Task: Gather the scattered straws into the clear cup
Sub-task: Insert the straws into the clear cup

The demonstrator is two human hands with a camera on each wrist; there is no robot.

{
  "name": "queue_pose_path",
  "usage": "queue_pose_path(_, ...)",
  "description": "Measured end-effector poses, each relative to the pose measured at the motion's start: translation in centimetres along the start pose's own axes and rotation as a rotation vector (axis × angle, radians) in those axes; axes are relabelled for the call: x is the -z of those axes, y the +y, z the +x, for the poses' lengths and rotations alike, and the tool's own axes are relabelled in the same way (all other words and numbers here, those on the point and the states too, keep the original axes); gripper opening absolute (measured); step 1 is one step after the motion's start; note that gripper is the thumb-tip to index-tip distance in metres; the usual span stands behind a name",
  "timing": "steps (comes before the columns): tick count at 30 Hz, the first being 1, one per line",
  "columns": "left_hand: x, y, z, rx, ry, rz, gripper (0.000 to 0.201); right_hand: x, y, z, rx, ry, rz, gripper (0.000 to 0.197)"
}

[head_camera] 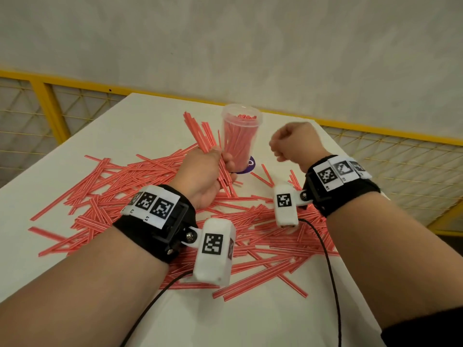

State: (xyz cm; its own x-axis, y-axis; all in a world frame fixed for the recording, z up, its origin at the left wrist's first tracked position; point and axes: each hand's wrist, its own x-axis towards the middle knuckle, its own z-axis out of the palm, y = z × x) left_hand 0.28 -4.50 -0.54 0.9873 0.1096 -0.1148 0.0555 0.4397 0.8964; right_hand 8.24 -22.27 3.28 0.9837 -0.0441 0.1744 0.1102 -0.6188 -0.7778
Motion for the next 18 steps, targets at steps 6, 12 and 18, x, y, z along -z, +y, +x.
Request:
queue_pose_path(6,0.4,0.2,0.3,0.040,0.025,-0.040,0.017,-1.8,1.7,3.2,0.005,-0.380,-0.763,0.049)
queue_pose_path(12,0.4,0.3,0.3,0.071,0.024,-0.039,0.012,-3.3,2.3,6.7,0.046,-0.512,-0.889,0.061)
queue_pose_path(18,0.5,0.1,0.4,0.101,0.017,-0.026,0.012,-4.3,2.6,7.5,0.085,-0.572,-0.910,0.063)
